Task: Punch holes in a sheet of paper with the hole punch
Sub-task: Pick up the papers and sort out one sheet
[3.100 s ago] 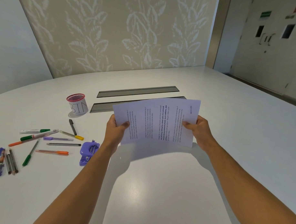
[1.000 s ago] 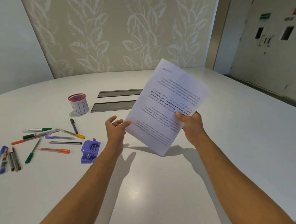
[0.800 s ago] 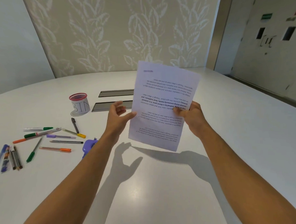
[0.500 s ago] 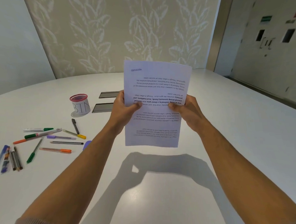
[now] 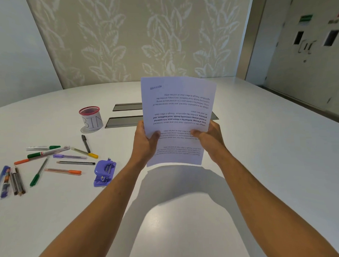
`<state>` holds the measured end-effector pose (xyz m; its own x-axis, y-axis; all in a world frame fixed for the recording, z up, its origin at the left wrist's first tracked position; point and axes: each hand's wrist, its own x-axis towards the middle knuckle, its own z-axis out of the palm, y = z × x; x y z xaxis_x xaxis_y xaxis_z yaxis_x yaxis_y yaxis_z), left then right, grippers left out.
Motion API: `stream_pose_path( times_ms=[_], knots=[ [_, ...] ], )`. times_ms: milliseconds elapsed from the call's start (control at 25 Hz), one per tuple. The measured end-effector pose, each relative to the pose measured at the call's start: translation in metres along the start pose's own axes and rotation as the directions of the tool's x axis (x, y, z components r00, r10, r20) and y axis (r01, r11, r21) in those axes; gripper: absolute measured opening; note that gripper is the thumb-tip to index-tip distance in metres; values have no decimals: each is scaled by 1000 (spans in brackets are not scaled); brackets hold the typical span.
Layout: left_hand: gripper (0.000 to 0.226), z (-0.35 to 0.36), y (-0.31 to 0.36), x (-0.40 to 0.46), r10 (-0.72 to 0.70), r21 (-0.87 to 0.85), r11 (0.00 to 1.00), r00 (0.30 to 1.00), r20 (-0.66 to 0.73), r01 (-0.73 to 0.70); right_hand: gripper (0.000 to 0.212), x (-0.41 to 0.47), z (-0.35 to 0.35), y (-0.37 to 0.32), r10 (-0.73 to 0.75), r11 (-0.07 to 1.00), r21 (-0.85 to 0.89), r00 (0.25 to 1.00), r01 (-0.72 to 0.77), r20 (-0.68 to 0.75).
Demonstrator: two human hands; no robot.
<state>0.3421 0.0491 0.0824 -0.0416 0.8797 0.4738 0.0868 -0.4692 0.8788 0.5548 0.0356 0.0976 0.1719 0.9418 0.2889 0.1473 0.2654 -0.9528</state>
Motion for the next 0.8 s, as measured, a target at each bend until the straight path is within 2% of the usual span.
stream_pose_path(
  times_ms=[120, 320, 520, 680, 800],
  knots=[
    [29, 0, 2, 4, 14, -21, 1000, 1000, -6, -14, 28, 1, 0, -2, -28, 999, 27, 999, 28, -20],
    [32, 5, -11, -14, -41, -16, 999, 999, -26, 40, 29, -14, 2, 22, 43, 999, -29, 999, -42, 12],
    [27, 5, -4, -6, -55, -41, 998, 998, -18, 54, 26, -11, -3, 16, -53, 997, 55, 998, 51, 43],
    [26, 9, -16, -19, -146, 10, 989, 989, -30, 147, 29, -18, -3, 36, 53, 998, -24, 998, -53, 38],
    [26, 10, -13, -16, -195, -4, 981, 980, -28, 195, 31, -16, -7, 38, 54, 999, -11, 998, -54, 42]
  ],
)
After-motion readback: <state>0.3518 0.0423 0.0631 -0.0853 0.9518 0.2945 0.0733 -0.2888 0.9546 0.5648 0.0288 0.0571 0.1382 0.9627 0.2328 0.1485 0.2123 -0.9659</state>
